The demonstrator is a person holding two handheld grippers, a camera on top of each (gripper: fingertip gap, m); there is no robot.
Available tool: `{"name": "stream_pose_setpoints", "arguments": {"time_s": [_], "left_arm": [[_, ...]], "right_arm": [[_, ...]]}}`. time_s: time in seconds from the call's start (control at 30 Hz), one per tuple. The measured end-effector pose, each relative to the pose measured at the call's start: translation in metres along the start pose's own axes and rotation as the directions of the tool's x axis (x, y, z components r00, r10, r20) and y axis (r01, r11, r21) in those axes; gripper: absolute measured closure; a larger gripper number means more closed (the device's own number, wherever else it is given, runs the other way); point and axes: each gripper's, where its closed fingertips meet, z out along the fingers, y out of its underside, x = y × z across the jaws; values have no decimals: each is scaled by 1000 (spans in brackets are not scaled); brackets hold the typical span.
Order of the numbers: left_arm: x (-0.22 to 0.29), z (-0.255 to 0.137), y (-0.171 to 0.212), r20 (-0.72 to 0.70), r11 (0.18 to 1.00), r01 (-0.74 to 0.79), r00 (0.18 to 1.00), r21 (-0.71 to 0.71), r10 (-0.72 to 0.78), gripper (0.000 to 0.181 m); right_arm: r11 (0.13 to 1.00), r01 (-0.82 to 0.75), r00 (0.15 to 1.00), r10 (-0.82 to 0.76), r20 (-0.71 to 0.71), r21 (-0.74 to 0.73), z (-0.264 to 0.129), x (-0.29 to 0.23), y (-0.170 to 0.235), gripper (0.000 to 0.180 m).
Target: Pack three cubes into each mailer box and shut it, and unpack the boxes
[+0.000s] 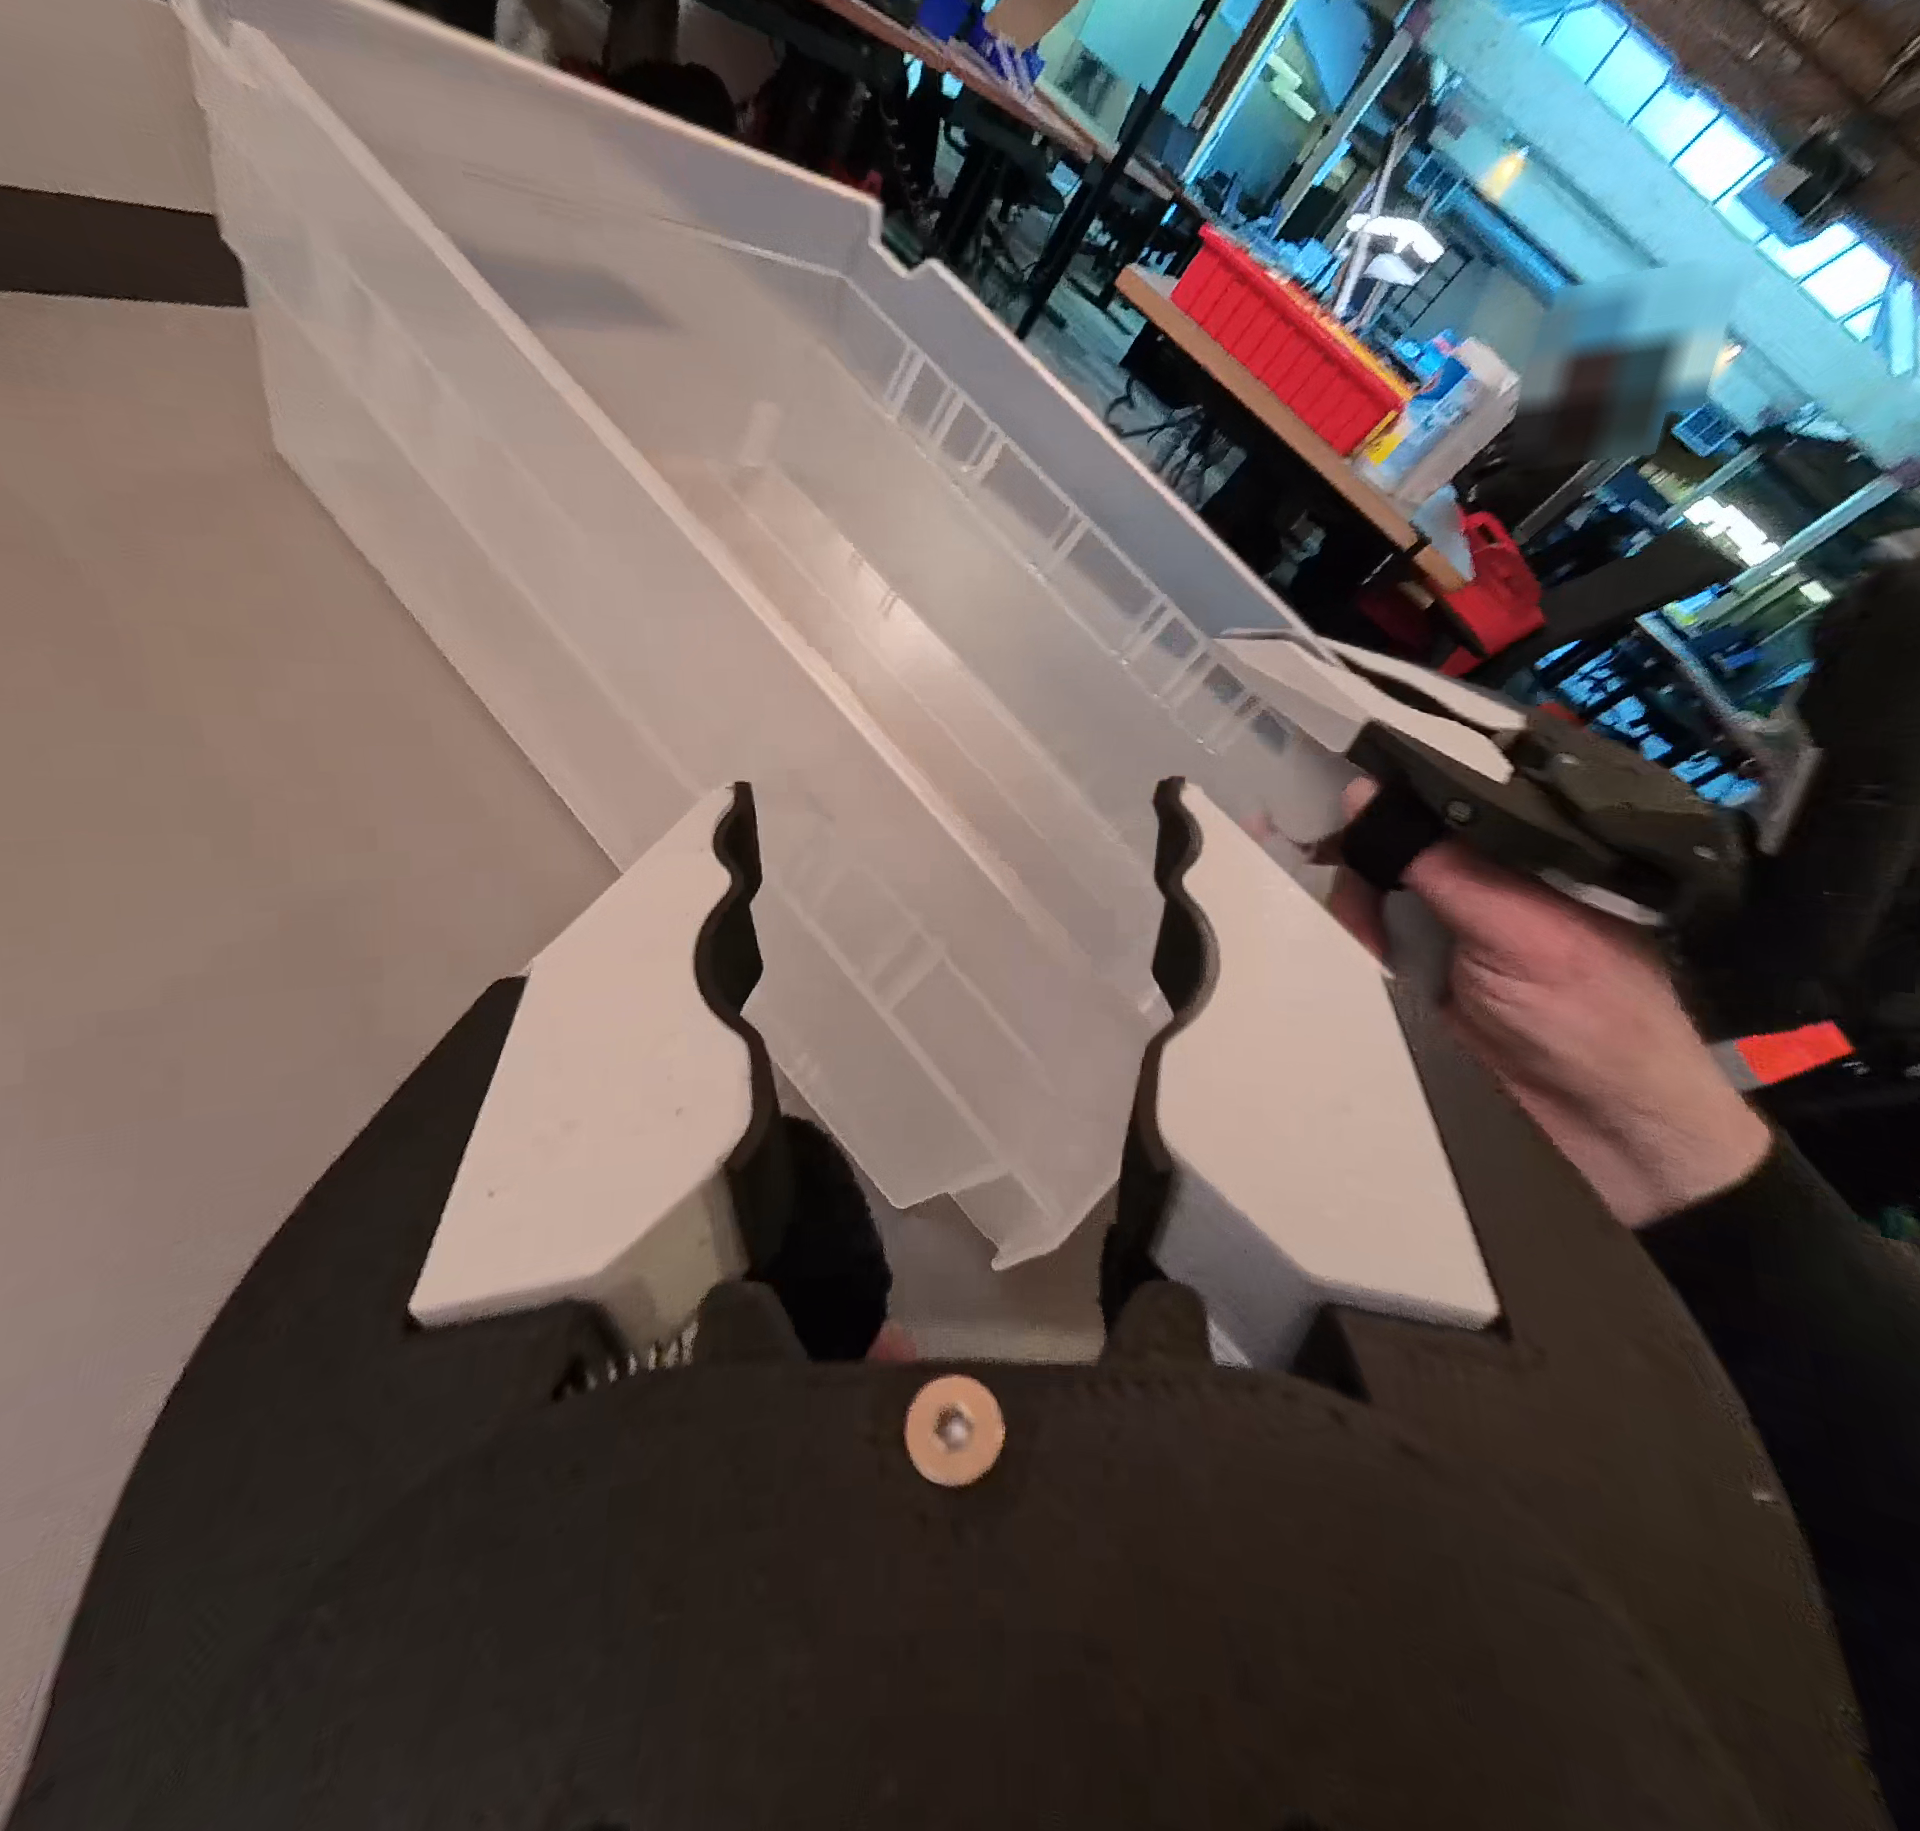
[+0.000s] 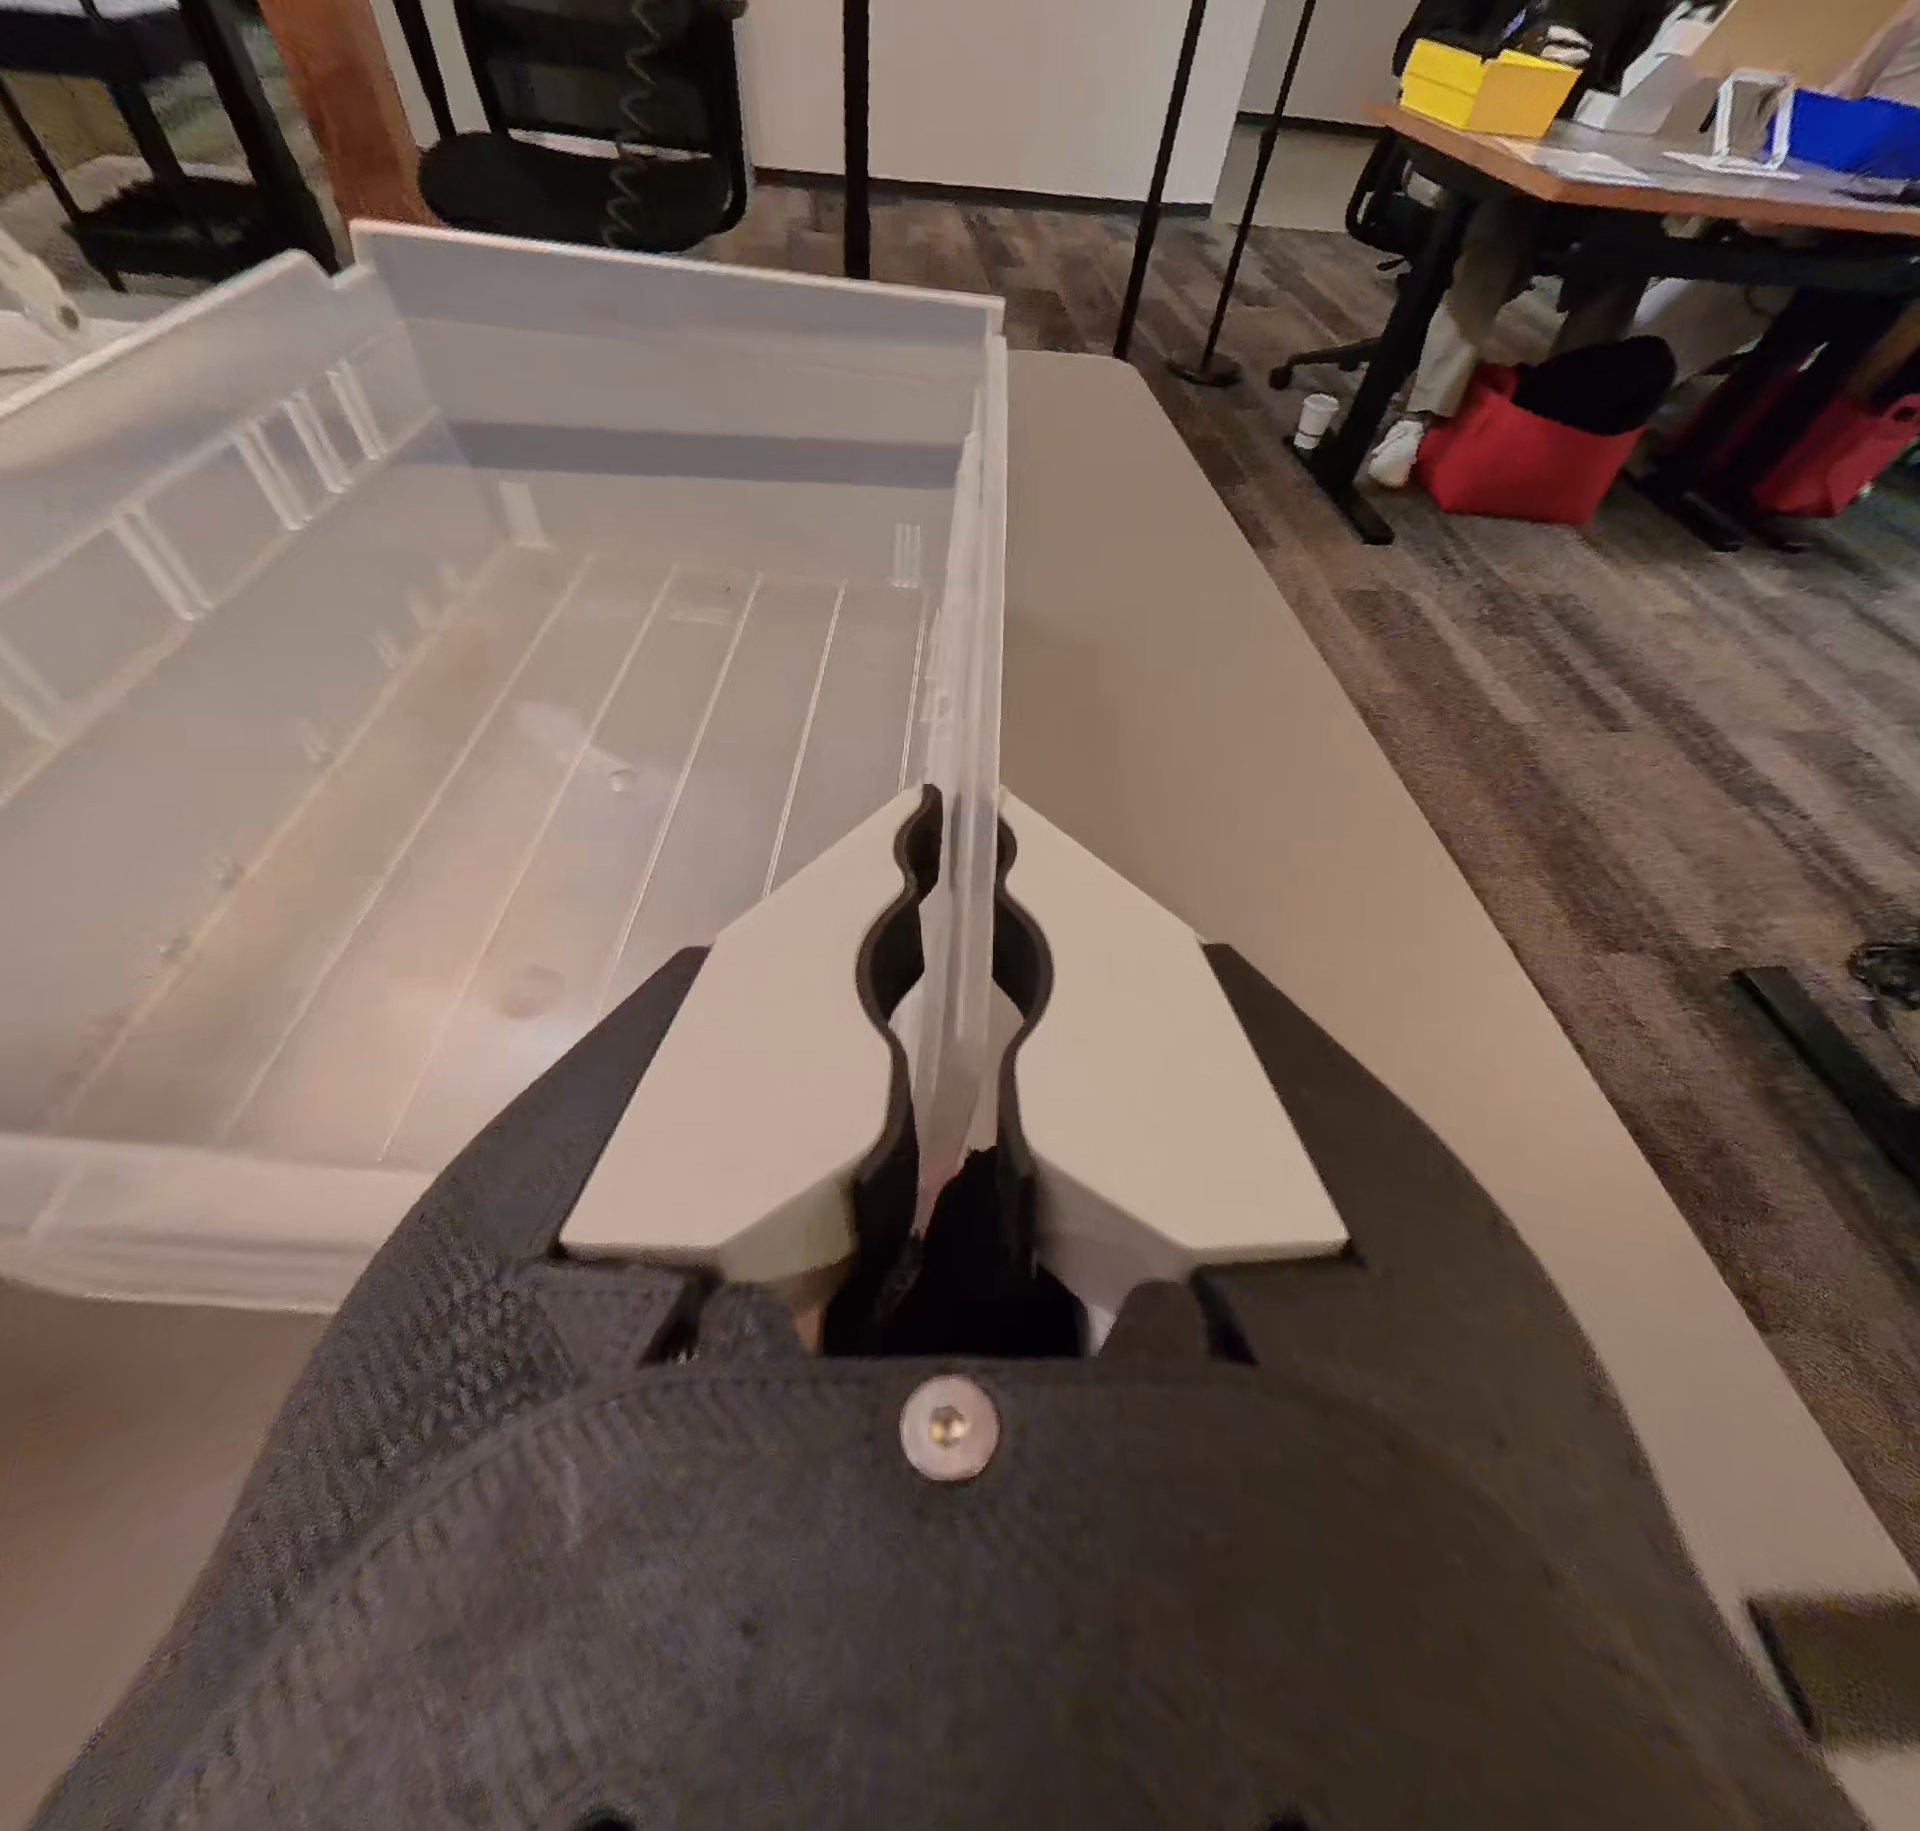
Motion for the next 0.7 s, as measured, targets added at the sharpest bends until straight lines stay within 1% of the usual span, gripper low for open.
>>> {"name": "stream_pose_setpoints", "arguments": {"time_s": [0.07, 0.1, 0.13, 0.17, 0.2, 0.23, 0.27, 0.33, 0.37, 0.4, 0.43, 0.47, 0.5, 0.57, 0.6, 0.67, 0.7], "left_arm": [[4, 5, 0, -57, 1000, 26, 998, 7, -25, 102], [6, 5, 2, -84, 999, 31, 996, -11, -31, 102], [8, 2, 2, -116, 999, 39, 992, -20, -41, 102], [9, -4, -3, -138, 999, 52, 989, 2, -51, 102], [10, -14, -8, -152, 998, 51, 987, 25, -46, 101], [12, -27, -14, -167, 999, 26, 986, 43, -19, 98], [16, -44, -20, -174, 998, -14, 984, 64, 25, 95], [22, -89, -37, -156, 988, -116, 979, 105, 131, 94], [19, -116, -44, -108, 976, -189, 974, 108, 201, 94], [9, -146, -51, -20, 956, -275, 960, 104, 278, 100], [-7, -180, -64, 100, 926, -361, 931, 112, 351, 112], [-28, -219, -80, 234, 894, -430, 889, 126, 395, 122], [-50, -259, -94, 341, 868, -482, 841, 119, 420, 123], [-102, -343, -119, 536, 850, -521, 741, 78, 404, 121], [-130, -386, -125, 623, 852, -522, 679, 36, 389, 118], [-186, -476, -132, 796, 848, -525, 481, -74, 367, 110], [-209, -518, -129, 853, 852, -510, 386, -121, 352, 108]], "right_arm": [[1000, -17, 999, 17, 36, 10, 9, 9, -2, 177], [1000, -27, 998, 27, 55, 7, 12, 12, -2, 177], [999, -43, 996, 42, 75, 2, 14, 14, -3, 175], [998, -60, 994, 60, 89, 4, 15, 16, -5, 172], [998, -68, 993, 66, 97, 17, 13, 19, -7, 163], [997, -63, 994, 59, 97, 39, 10, 21, -11, 150], [997, -50, 996, 44, 81, 66, 4, 26, -16, 141], [992, 10, 1000, -11, 8, 129, -15, 36, -30, 126], [986, 51, 998, -46, -37, 156, -28, 39, -38, 120], [979, 81, 995, -70, -65, 189, -42, 39, -47, 118], [967, 88, 995, -75, -63, 238, -57, 33, -59, 121], [953, 79, 997, -74, -31, 294, -71, 21, -72, 125], [937, 77, 996, -86, 11, 340, -84, 5, -84, 129], [911, 125, 987, -154, 42, 394, -104, -26, -105, 132], [898, 143, 980, -188, 68, 417, -112, -45, -113, 133], [871, 151, 955, -251, 159, 468, -125, -94, -126, 137], [860, 157, 937, -285, 201, 485, -129, -121, -129, 138]]}}
